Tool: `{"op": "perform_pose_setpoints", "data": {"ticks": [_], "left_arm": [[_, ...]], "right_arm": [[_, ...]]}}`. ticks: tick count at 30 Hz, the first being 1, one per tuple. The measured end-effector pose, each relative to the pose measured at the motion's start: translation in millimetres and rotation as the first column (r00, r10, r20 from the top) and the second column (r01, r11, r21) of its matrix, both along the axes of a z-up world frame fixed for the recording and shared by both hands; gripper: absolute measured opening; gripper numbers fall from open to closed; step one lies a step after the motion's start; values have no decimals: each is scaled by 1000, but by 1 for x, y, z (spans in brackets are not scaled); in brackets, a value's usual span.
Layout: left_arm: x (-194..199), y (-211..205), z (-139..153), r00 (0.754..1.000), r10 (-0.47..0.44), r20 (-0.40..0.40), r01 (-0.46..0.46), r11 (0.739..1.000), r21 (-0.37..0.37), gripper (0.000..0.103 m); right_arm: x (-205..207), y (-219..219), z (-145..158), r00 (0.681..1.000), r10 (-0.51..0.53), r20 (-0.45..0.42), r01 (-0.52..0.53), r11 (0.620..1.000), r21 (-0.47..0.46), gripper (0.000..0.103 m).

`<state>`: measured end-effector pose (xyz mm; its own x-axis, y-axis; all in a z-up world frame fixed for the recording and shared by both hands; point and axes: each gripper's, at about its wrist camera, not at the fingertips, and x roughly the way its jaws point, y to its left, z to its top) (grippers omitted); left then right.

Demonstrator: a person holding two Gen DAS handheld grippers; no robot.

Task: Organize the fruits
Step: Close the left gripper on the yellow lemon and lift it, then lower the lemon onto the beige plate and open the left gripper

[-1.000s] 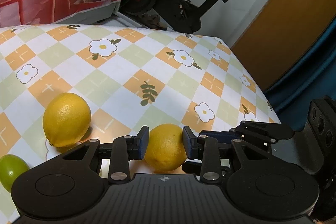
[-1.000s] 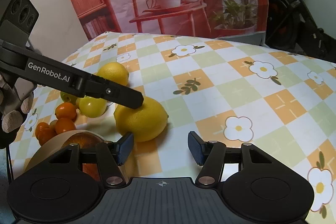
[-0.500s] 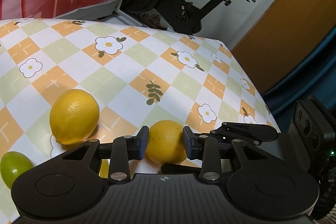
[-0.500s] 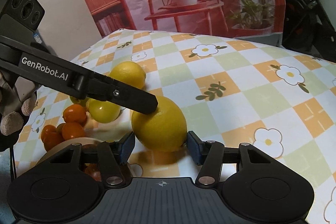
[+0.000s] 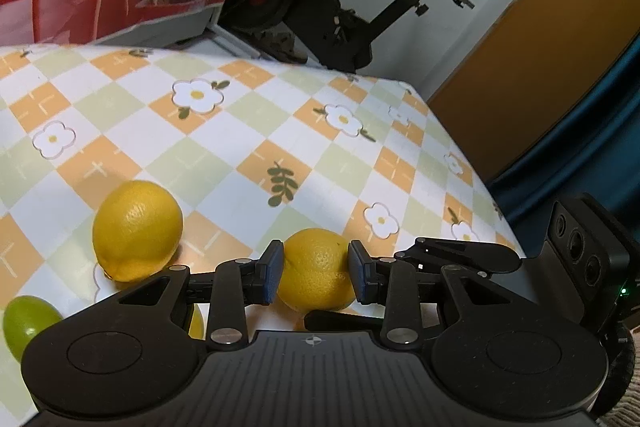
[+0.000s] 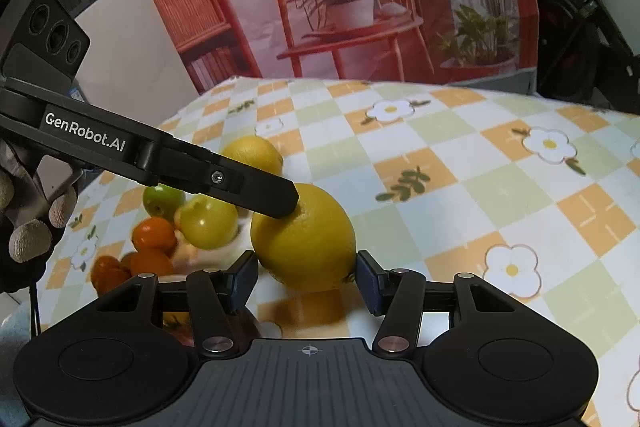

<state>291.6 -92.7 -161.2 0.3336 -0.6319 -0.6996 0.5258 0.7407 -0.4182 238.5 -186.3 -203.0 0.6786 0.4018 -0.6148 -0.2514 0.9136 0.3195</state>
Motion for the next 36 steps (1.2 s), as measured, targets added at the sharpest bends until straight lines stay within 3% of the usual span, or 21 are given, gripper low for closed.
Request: {"op": "perform_pose_setpoints", "data": {"ticks": [9, 18, 28, 36], "left_arm": [[-28, 25, 34, 998, 12, 67, -10, 1000, -18, 37], [-71, 61, 50, 995, 16, 101, -14, 1000, -25, 37], [-100, 93, 37, 996, 20, 90, -18, 1000, -17, 37], [-105, 101, 21, 998, 7, 68, -6, 1000, -11, 37]], "right_arm": [[-13, 29, 37, 999, 12, 42, -10, 999, -32, 49], [-45, 79, 63, 997, 56, 60, -52, 996, -67, 49], [-80, 127, 56, 996, 76, 39, -73, 994, -86, 49], [-86, 137, 43, 997, 80, 4, -79, 992, -101, 49]]}}
